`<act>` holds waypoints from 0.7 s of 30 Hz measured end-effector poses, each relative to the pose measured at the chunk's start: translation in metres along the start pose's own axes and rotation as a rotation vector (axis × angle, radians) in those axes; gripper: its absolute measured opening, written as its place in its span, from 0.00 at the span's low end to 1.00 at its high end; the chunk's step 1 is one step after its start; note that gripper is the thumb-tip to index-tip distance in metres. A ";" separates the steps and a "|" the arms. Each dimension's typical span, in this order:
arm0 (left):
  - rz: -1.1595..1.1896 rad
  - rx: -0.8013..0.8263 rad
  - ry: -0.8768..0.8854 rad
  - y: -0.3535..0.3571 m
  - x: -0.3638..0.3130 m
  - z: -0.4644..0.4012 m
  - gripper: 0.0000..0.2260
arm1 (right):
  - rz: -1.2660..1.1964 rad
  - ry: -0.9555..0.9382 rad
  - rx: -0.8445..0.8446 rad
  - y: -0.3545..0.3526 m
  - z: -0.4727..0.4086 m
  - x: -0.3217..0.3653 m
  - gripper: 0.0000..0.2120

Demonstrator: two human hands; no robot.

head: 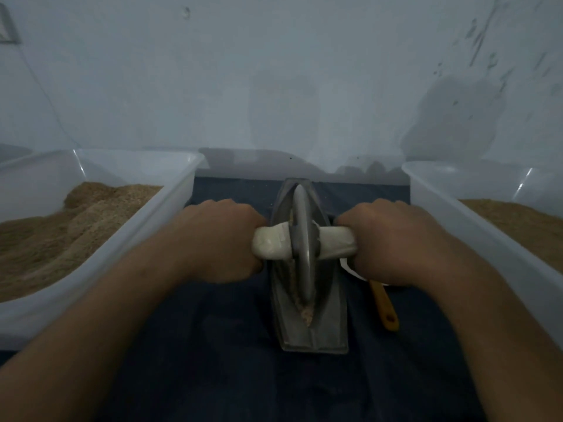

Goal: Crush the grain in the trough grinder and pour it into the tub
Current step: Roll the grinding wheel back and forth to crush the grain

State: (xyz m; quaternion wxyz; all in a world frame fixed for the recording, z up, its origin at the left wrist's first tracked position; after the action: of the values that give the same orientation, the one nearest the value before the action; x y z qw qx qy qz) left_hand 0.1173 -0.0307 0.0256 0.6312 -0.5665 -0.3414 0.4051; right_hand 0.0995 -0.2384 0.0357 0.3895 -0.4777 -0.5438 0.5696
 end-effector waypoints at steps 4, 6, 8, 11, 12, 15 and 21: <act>-0.067 -0.284 -0.092 -0.001 -0.001 -0.011 0.07 | -0.002 0.097 -0.164 0.005 -0.015 -0.004 0.11; -0.140 -0.435 -0.140 -0.002 -0.004 -0.015 0.08 | 0.009 0.124 -0.257 0.009 -0.023 -0.003 0.10; -0.177 -0.507 -0.142 -0.002 -0.005 -0.018 0.09 | 0.041 0.127 -0.322 0.011 -0.026 -0.002 0.08; -0.157 -0.488 -0.100 0.001 -0.003 -0.016 0.12 | 0.045 0.092 -0.281 0.011 -0.024 -0.004 0.11; -0.149 -0.459 -0.073 0.002 -0.003 -0.014 0.12 | 0.025 0.060 -0.228 0.010 -0.021 -0.005 0.12; -0.087 -0.278 0.027 -0.003 -0.003 -0.004 0.11 | -0.050 -0.015 -0.013 0.008 -0.006 -0.006 0.13; 0.003 -0.109 0.068 -0.005 -0.002 0.002 0.07 | -0.026 -0.001 -0.034 0.004 -0.004 -0.002 0.08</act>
State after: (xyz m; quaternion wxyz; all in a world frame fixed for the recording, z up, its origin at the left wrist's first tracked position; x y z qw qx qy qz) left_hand 0.1151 -0.0319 0.0305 0.6102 -0.6139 -0.3405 0.3672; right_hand 0.1037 -0.2395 0.0319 0.3884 -0.4767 -0.5597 0.5555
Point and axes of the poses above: each hand's wrist, its own z-axis away from the middle knuckle, its own y-axis out of the palm, x = y × z, the point moved 6 cm from there along -z, towards the middle knuckle, and after that the axes turned 12 degrees about x, right-handed, at the moved point
